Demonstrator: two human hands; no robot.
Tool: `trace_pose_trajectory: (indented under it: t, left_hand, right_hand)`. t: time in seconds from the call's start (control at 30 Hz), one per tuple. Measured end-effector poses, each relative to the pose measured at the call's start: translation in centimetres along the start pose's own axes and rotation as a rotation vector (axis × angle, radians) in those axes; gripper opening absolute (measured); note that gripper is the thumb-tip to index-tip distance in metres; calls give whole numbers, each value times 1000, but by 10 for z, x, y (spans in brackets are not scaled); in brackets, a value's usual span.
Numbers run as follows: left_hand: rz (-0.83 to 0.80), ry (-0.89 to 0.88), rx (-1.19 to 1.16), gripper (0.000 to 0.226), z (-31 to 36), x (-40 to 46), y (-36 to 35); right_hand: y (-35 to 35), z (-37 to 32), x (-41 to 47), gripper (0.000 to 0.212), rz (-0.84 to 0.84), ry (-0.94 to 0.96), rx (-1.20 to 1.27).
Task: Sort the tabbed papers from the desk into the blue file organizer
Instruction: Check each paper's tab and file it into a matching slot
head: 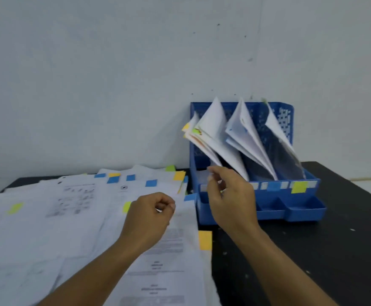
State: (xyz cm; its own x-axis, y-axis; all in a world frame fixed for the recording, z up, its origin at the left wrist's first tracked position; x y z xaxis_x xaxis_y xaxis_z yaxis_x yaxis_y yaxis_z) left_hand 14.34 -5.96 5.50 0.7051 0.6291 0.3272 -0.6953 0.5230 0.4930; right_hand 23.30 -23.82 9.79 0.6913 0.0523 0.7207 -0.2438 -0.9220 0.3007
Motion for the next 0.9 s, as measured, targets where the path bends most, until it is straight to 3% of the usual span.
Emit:
trace_pose_trajectory:
  t: [0.3,0.43,0.6,0.77,0.9]
  left_hand:
    - [145,86,228,9,-92,-13,103]
    - [138,78,318,8,-117,-23,112]
    - [103,-56,426,35,-123,-32,102]
    - [-1,-85,611,69,-116,-34,89]
    - [48,-40,445,39,-111,-34,91]
  right_hand:
    - [-106,-45,-75,27,-464,-111,-63]
    - [-122,-39,-88,29,-520,-129,-173]
    - [-119,-27,-100,39,-555,-40,-488]
    - [-118,-19,-111,45,-630,-60,-551]
    - [-119,-18,-112,47,-653,-70,-548]
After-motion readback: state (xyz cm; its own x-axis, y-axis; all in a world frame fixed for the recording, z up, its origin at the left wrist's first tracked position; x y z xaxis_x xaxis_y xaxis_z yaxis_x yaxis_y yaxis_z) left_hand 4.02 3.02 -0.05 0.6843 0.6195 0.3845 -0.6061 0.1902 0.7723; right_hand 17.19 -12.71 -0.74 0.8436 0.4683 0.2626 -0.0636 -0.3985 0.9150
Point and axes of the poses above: each hand's wrist, its own x-axis towards the middle knuckle, its own y-axis out of the back of the hand, z = x × y, the point moved 7 cm from there along x, towards the middle knuckle, and after that the axes turned 10 degrees about z, right-handed, at the moved point
